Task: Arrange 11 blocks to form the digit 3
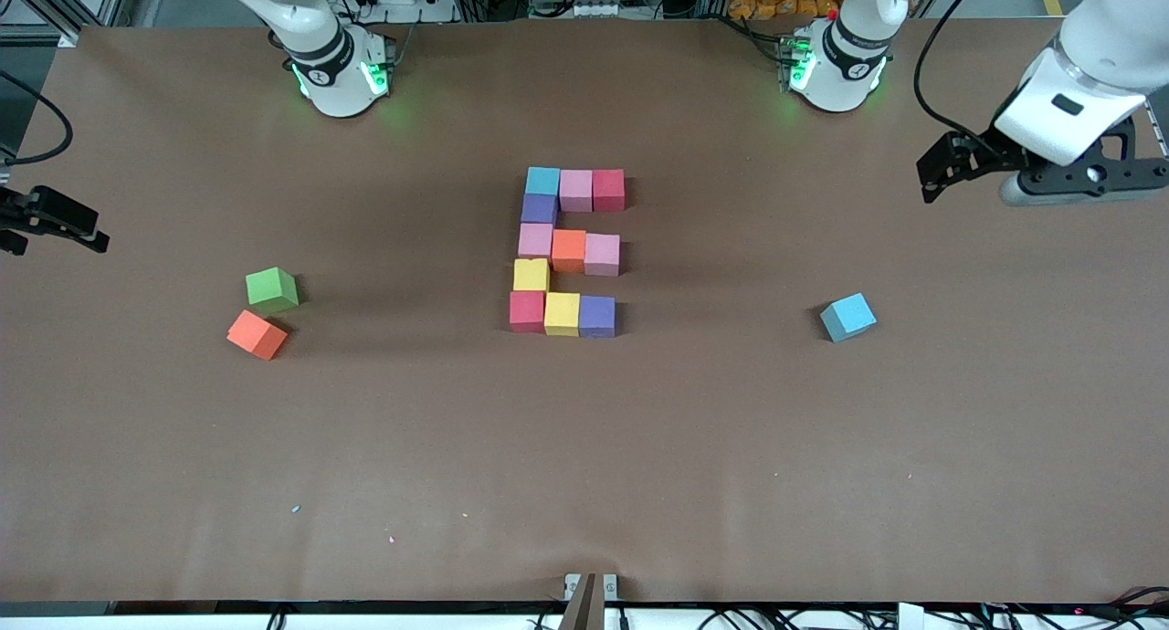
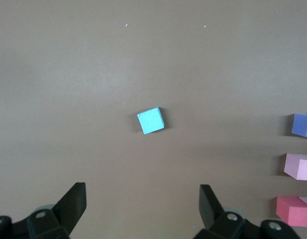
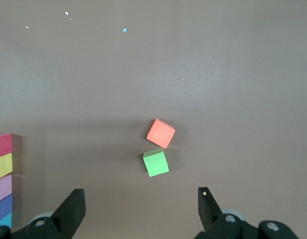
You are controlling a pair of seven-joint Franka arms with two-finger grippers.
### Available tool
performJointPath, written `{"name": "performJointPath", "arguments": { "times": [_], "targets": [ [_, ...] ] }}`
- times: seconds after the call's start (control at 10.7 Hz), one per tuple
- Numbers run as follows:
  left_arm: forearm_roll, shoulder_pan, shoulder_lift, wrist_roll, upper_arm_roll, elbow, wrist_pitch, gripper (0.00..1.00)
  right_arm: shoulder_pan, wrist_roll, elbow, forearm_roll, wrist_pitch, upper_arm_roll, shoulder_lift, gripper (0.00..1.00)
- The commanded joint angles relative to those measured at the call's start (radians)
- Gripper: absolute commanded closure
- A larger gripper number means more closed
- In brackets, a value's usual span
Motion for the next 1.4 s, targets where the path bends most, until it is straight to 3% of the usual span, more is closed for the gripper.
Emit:
{"name": "performJointPath", "arguments": {
  "times": [0.0, 1.31],
  "targets": [
    [-0.02, -0.001, 0.029, 0.048, 0.032, 0.048, -0.009, 0.0, -0.005, 0.0, -0.002, 0.003, 0.006, 0.004, -0.003, 0.0],
    [-0.042, -0.016, 0.029, 0.071, 0.055, 0.051, -0.009, 0.0, -0.003, 0.0, -0.005, 0.003, 0.001, 0.004, -0.003, 0.0]
  ]
}}
